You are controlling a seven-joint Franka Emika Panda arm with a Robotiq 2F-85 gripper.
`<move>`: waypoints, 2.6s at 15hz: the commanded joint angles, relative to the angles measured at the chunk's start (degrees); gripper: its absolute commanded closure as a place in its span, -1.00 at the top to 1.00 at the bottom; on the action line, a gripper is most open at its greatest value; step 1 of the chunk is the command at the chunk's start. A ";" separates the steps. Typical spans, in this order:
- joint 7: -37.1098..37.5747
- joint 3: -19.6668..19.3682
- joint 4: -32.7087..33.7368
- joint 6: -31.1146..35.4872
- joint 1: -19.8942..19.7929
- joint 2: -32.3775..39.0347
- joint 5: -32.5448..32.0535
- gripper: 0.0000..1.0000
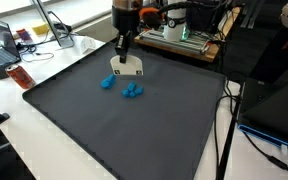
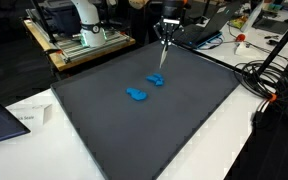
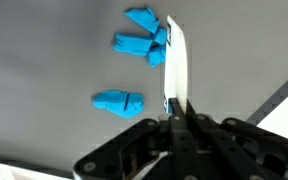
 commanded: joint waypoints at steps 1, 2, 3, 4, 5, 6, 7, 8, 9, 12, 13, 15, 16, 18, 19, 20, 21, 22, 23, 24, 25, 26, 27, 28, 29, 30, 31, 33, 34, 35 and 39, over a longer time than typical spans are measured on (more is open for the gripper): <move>-0.47 1.38 7.34 -10.98 0.04 4.31 -3.10 -0.98; -0.99 1.72 8.85 -13.30 0.04 5.45 -3.33 -0.98; -1.53 1.98 10.51 -15.55 0.06 6.88 -3.43 -0.98; -1.61 2.06 12.04 -17.66 0.23 8.33 -3.89 -0.98; -1.63 2.05 13.51 -19.56 0.43 9.81 -4.30 -0.98; -1.50 1.95 15.02 -21.40 0.70 11.37 -4.99 -0.98; -0.90 1.58 16.62 -23.64 1.21 13.02 -6.32 -0.98; -1.07 1.44 18.01 -25.42 1.46 14.42 -7.00 -0.98; -1.48 1.34 19.43 -27.22 1.69 15.90 -7.60 -0.98; -2.89 1.16 23.11 -32.04 2.37 19.70 -9.00 -0.98; -3.30 1.08 24.23 -33.38 2.58 20.85 -9.35 -0.98; -4.05 0.87 26.21 -35.83 3.12 22.81 -10.28 -0.98; -4.37 0.71 27.11 -36.89 3.38 23.60 -10.69 -0.98; -5.03 0.47 28.48 -38.77 3.89 24.93 -11.81 -0.98; -5.52 0.42 28.90 -39.23 4.07 25.33 -12.47 -0.98; -5.75 0.25 29.10 -39.60 4.35 25.61 -13.39 -0.98; -6.08 0.17 29.16 -39.43 4.46 25.57 -14.16 -0.98; -6.50 -0.06 29.17 -39.38 4.63 25.60 -15.29 -0.98; -6.96 -0.13 29.11 -39.44 4.57 25.49 -16.03 -0.98; -7.29 -0.28 28.99 -39.53 4.62 25.40 -17.12 -0.98; -7.73 -0.24 28.76 -39.08 4.36 25.16 -17.91 -0.98; -7.87 -0.48 28.69 -39.05 4.38 25.12 -19.15 -0.98; -8.37 -0.44 28.60 -39.00 4.15 25.06 -19.84 -0.98; -8.80 -0.61 28.52 -39.23 4.16 25.11 -20.99 -0.98; -10.03 -0.67 28.71 -40.49 4.10 25.35 -21.69 -0.98; -10.89 -0.65 28.69 -41.18 3.96 25.47 -22.38 -0.98; -11.67 -0.76 28.68 -41.65 3.79 25.68 -23.18 -0.98; -13.25 -0.84 28.34 -41.85 3.32 25.71 -24.93 -0.98; -13.99 -0.83 28.13 -41.37 3.04 25.67 -25.73 -0.98; -15.00 -0.80 27.53 -39.72 2.48 25.54 -26.95 -0.98; -17.64 -0.65 26.41 -35.86 0.08 25.72 -27.95 -0.98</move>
